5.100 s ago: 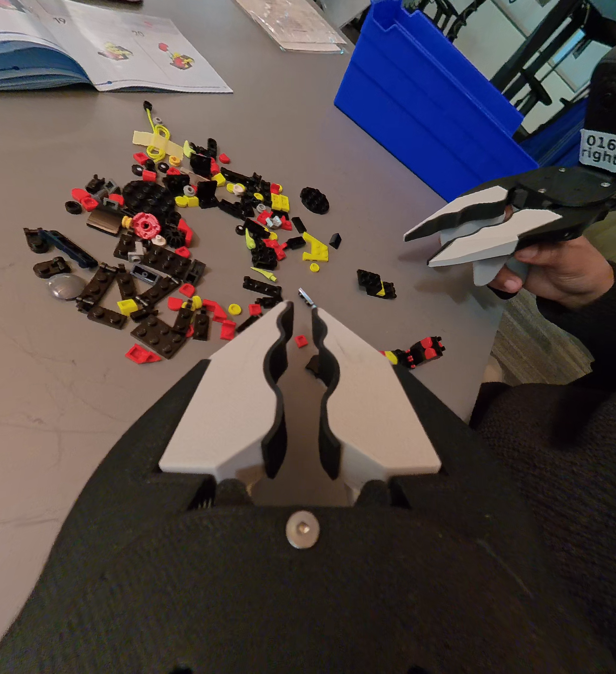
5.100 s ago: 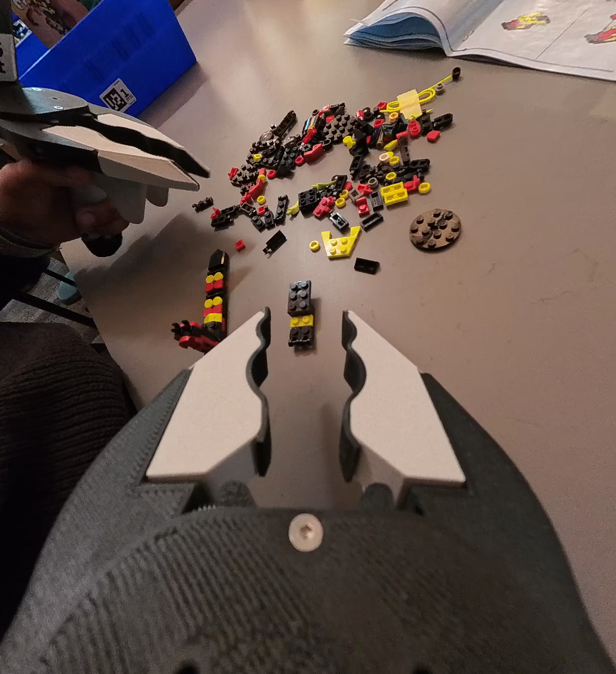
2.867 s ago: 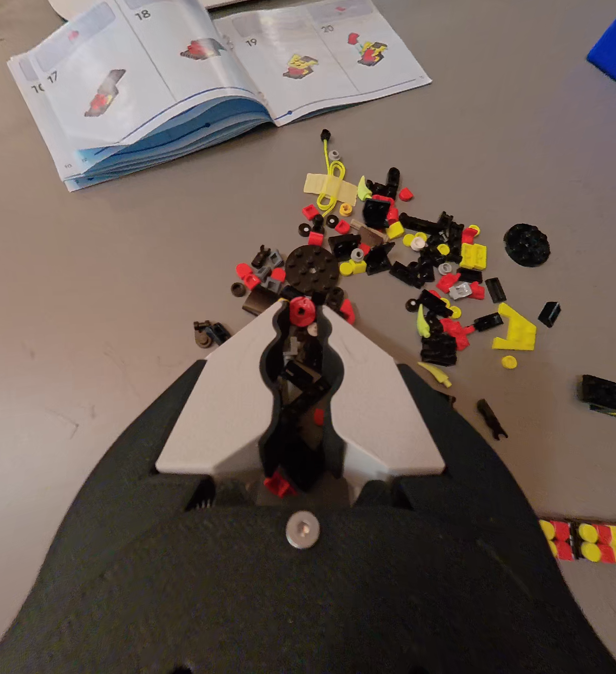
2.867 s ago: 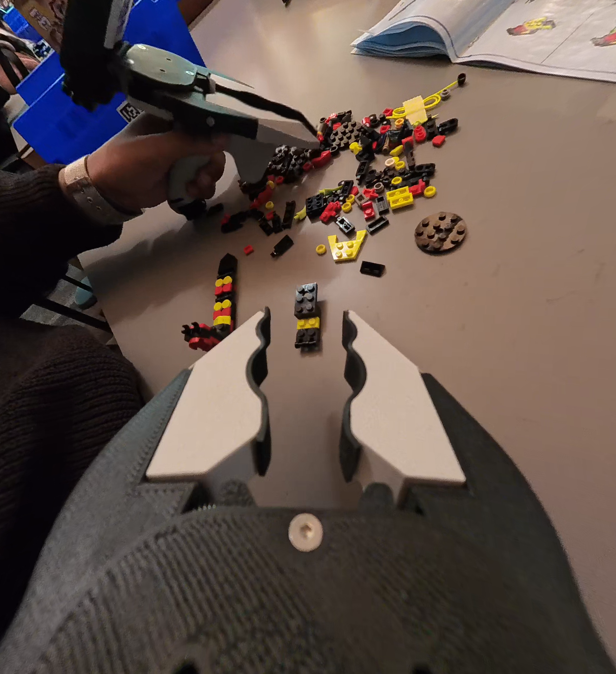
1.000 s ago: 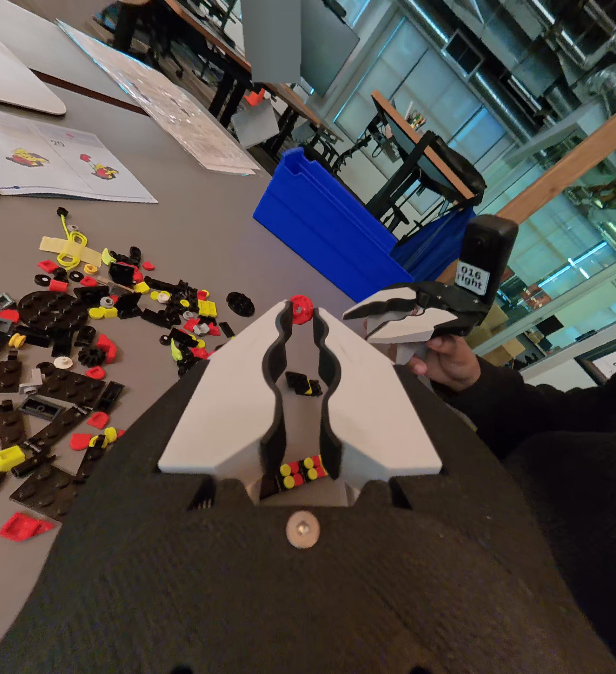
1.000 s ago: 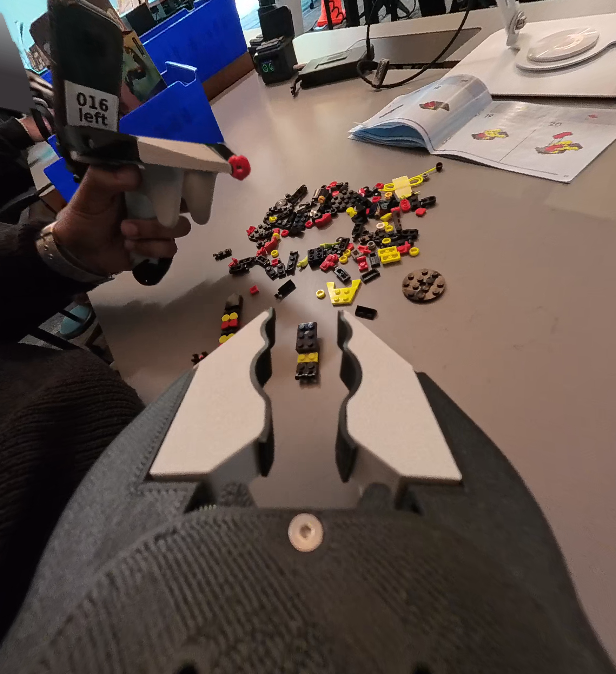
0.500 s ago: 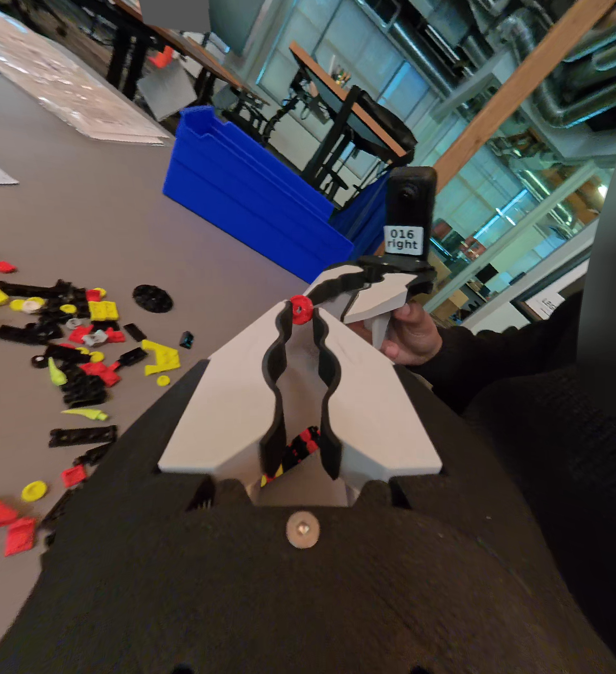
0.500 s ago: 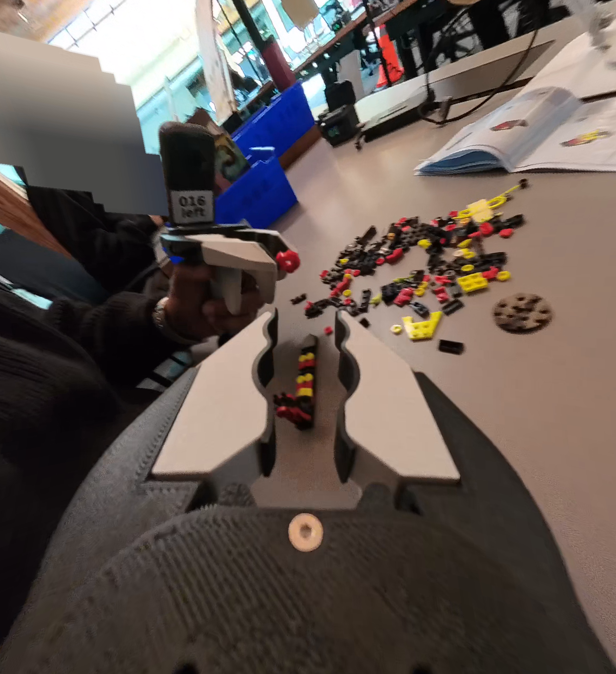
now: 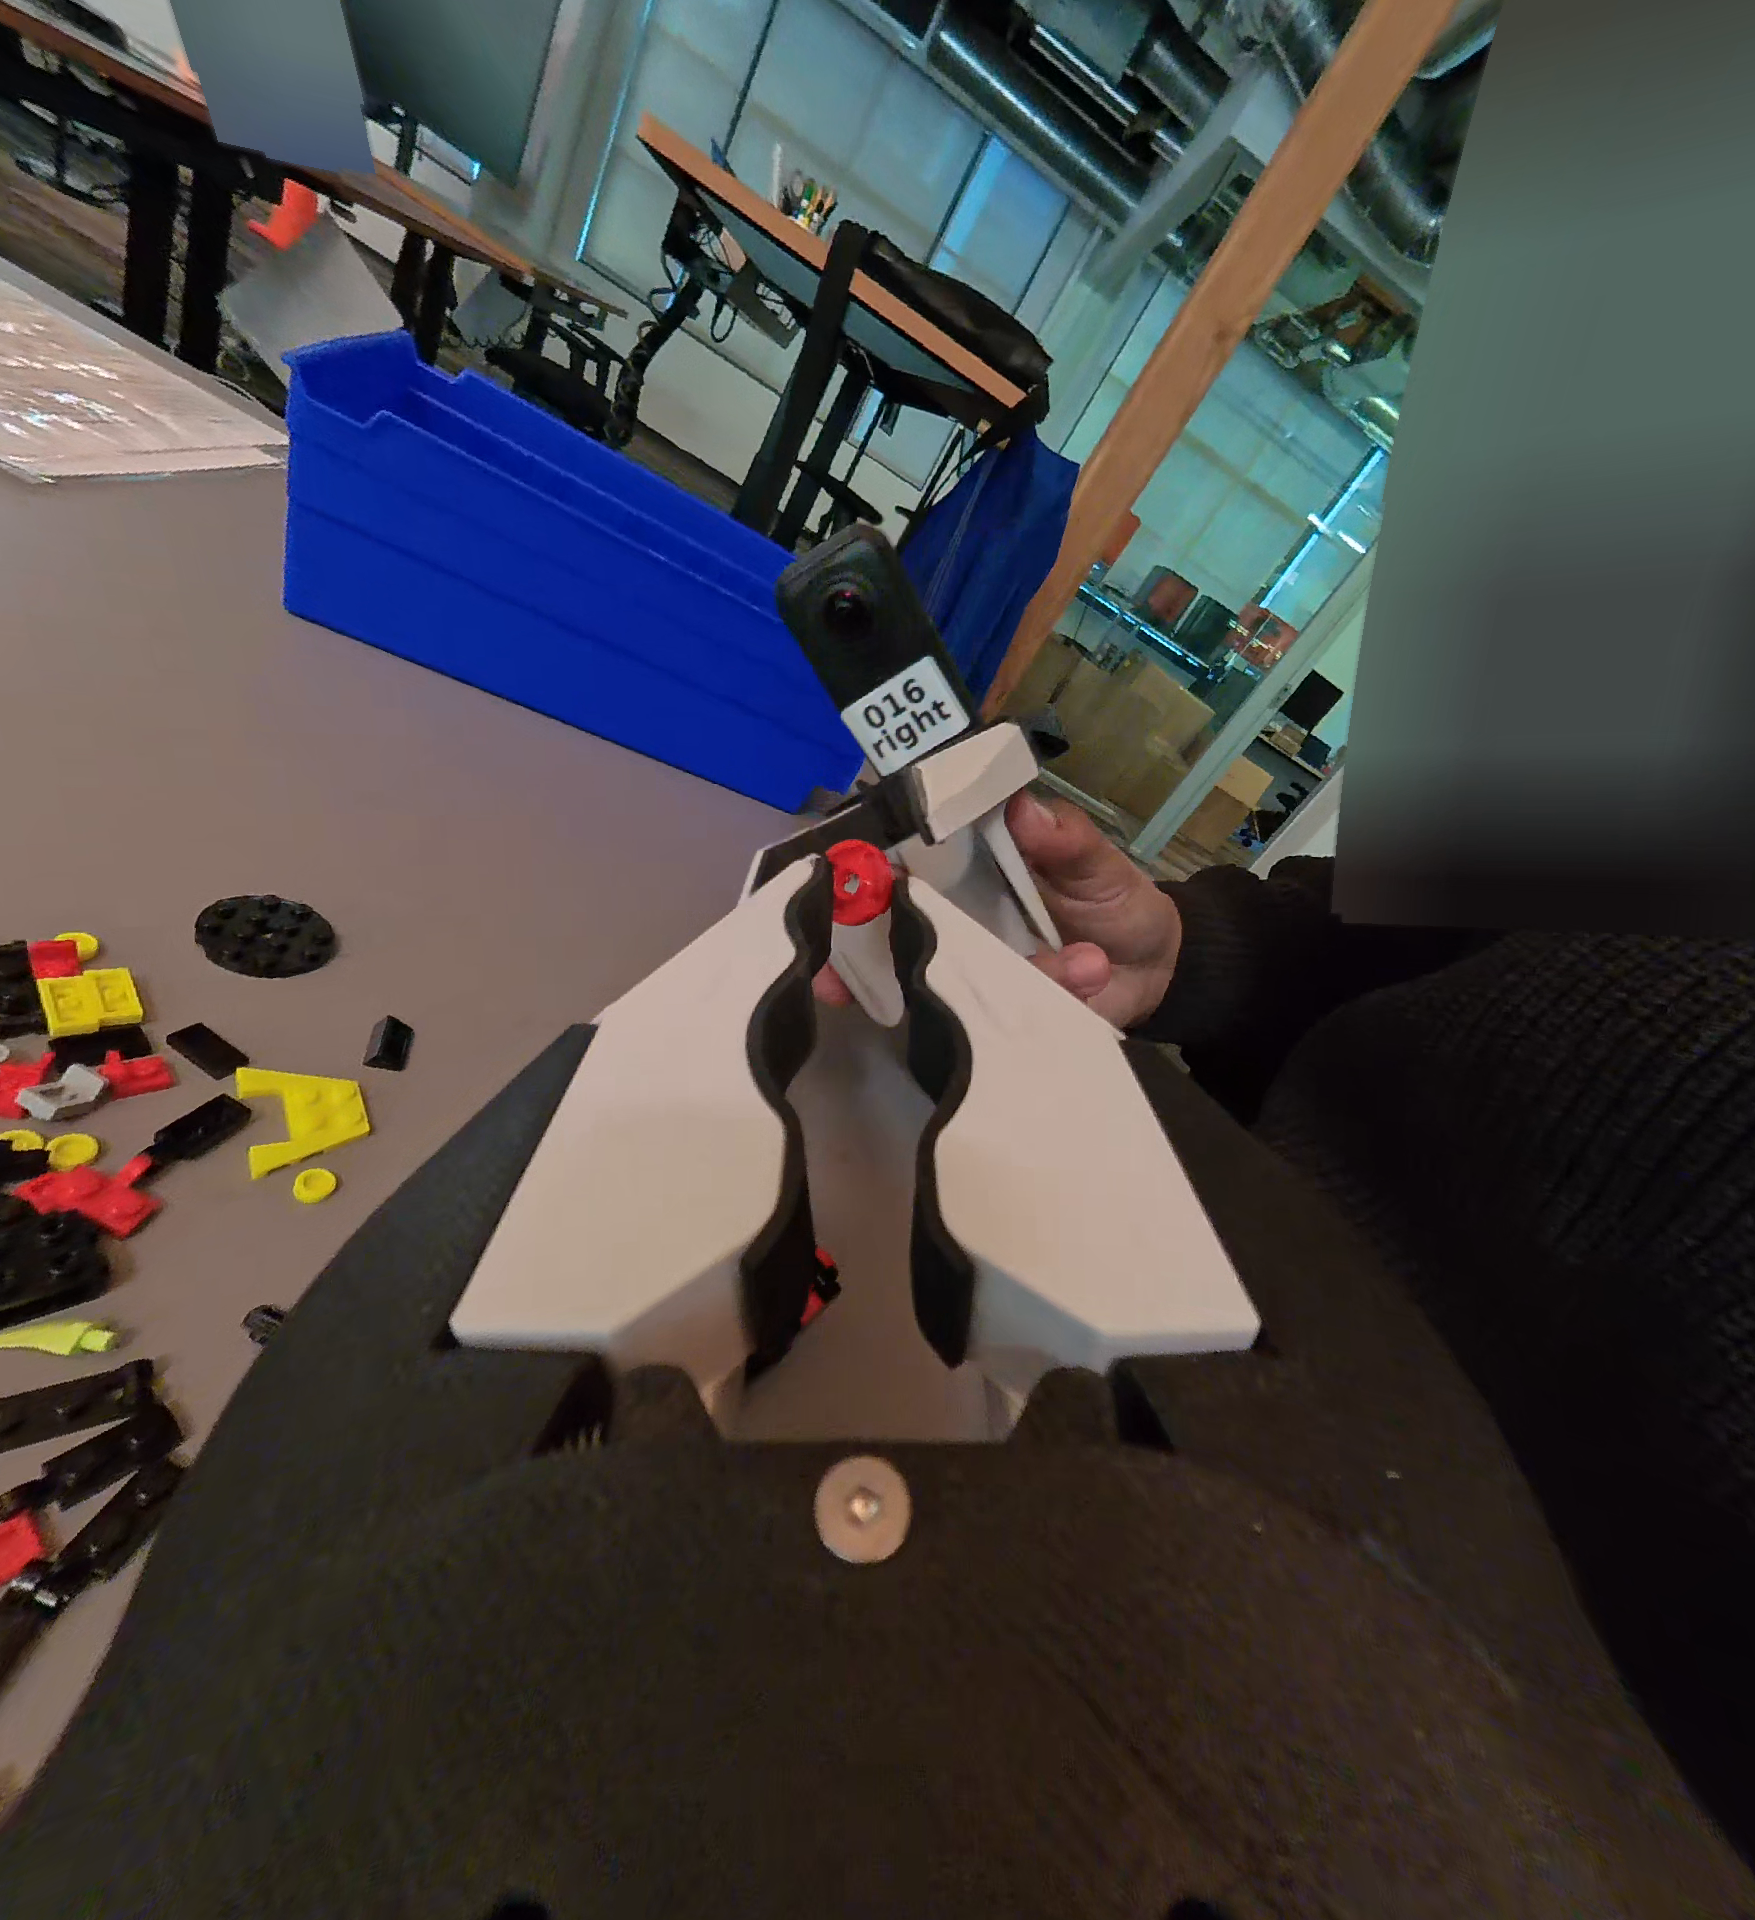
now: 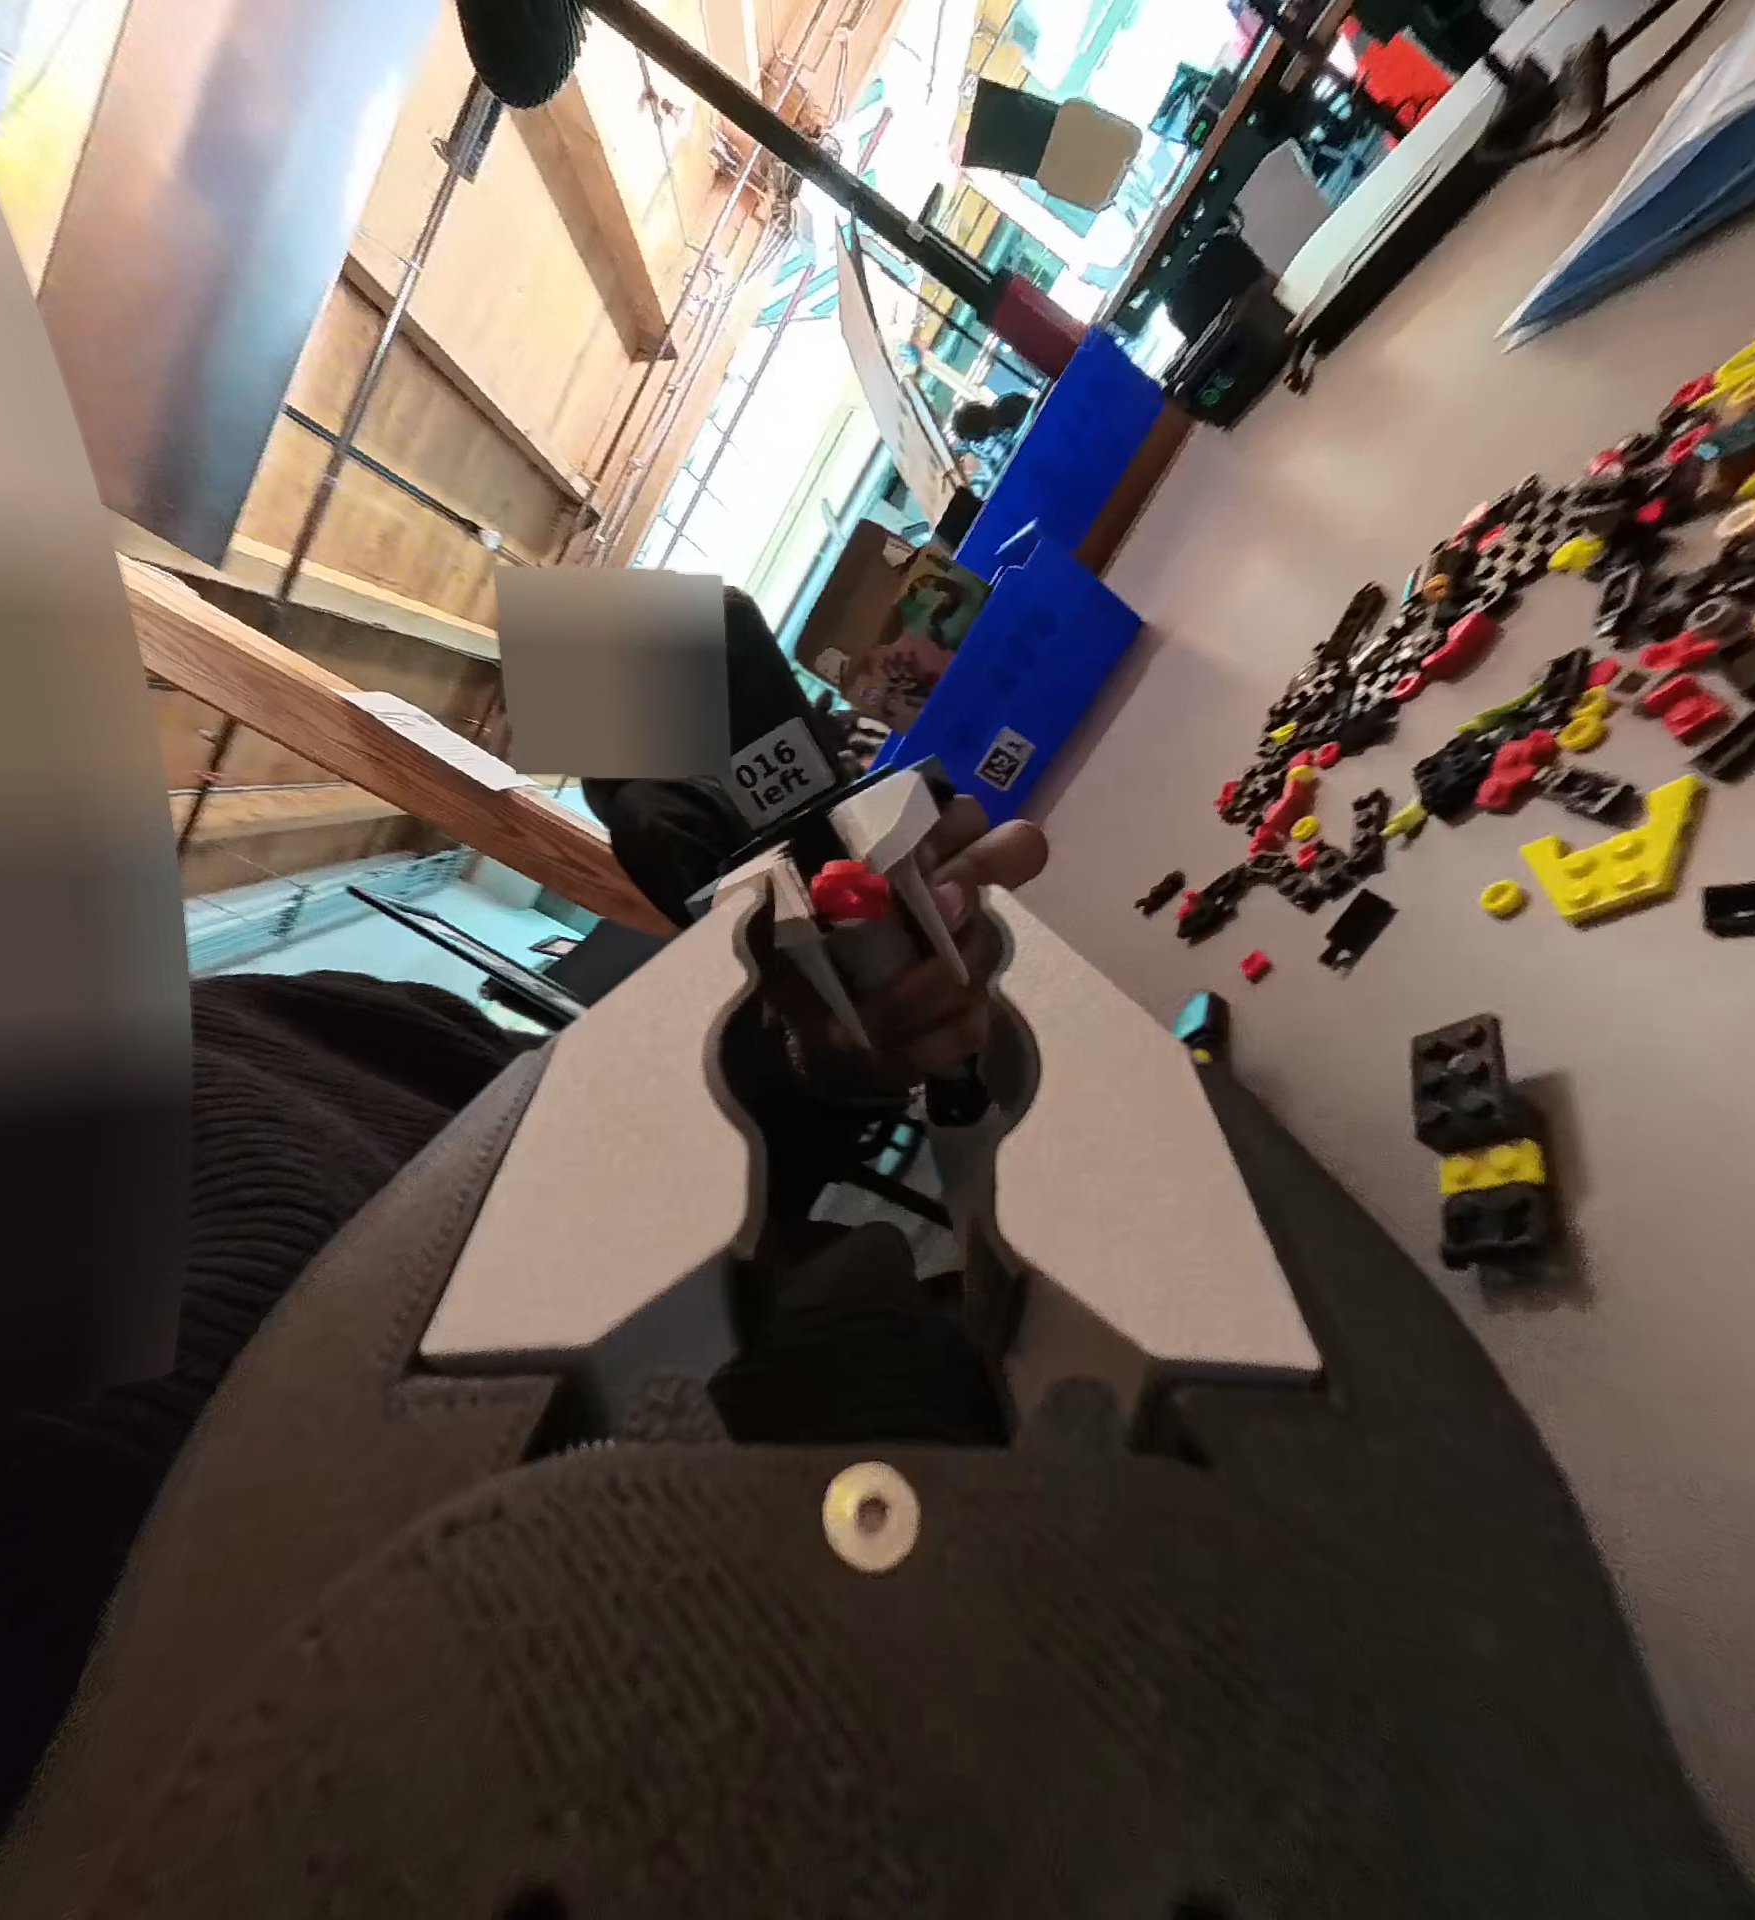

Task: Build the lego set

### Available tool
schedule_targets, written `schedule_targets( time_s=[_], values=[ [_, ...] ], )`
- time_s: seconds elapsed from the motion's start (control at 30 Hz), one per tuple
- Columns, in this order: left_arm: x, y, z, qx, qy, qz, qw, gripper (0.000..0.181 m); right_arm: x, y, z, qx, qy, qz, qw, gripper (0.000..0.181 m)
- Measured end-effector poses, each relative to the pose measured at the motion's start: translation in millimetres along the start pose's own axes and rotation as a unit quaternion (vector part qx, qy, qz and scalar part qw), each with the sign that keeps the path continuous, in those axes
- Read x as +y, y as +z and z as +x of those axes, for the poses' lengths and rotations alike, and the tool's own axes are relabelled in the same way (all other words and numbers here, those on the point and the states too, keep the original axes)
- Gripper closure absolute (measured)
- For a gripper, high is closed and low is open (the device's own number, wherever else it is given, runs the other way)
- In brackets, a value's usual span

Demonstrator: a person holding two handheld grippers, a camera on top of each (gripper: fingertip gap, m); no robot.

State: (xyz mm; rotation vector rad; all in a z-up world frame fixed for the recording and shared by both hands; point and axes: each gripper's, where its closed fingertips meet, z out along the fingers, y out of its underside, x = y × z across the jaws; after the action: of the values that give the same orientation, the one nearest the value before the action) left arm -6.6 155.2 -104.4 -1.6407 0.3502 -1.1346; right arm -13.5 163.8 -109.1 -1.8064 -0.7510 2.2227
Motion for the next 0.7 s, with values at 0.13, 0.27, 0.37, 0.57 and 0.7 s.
schedule_targets(
  time_s=[0.13,0.27,0.37,0.57,0.7],
  values=[
    [0.2,0.8,2.1,0.000,0.008,0.000,1.000,0.172,3.8,1.9,-0.5,-0.025,0.047,-0.002,0.999,0.145],
    [5.4,3.4,3.3,-0.006,0.027,-0.013,1.000,0.172,7.6,3.0,-1.4,-0.040,0.073,-0.011,0.997,0.150],
    [9.2,5.5,3.0,-0.014,0.042,-0.022,0.999,0.172,9.3,2.6,-2.0,-0.047,0.082,-0.015,0.995,0.160],
    [10.1,5.0,-9.7,-0.056,0.047,-0.026,0.997,0.167,-3.3,-8.7,3.3,-0.037,0.080,0.007,0.996,0.167],
    [7.5,0.7,-16.3,-0.066,0.039,-0.023,0.997,0.166,-13.0,-34.0,24.7,0.085,-0.055,-0.041,0.994,0.167]
  ],
)
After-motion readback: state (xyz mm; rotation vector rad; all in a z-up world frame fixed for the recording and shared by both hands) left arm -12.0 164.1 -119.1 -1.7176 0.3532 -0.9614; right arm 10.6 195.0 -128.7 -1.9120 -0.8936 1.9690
